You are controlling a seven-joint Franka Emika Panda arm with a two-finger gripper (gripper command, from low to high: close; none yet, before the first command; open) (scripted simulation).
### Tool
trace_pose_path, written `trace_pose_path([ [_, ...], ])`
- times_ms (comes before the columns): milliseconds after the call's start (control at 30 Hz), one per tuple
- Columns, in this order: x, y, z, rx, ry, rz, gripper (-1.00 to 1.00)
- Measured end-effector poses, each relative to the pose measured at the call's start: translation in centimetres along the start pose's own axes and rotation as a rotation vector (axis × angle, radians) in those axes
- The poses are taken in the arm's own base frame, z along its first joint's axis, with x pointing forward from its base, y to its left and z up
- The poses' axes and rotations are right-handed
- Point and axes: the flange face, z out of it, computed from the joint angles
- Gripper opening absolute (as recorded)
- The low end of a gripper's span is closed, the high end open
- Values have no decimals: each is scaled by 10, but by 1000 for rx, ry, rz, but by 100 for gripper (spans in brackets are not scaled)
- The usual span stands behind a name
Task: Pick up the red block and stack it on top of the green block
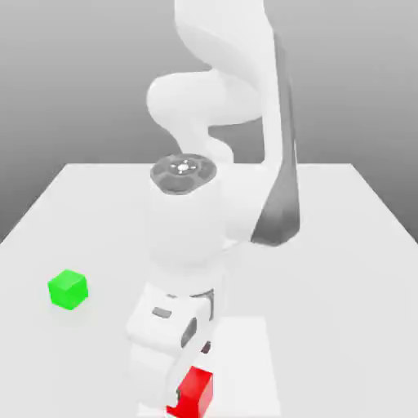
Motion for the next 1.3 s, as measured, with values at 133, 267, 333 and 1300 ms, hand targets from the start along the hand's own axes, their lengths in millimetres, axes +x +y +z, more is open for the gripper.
trace_pose_path([
  [133, 0, 0, 0, 1, -1, 0, -100],
  [267, 0, 0, -6, 0, -1, -1, -100],
  [333, 1, 0, -28, -1, -1, -2, -100],
  [1300, -314, 145, -69, 3, 15, -418, -100],
])
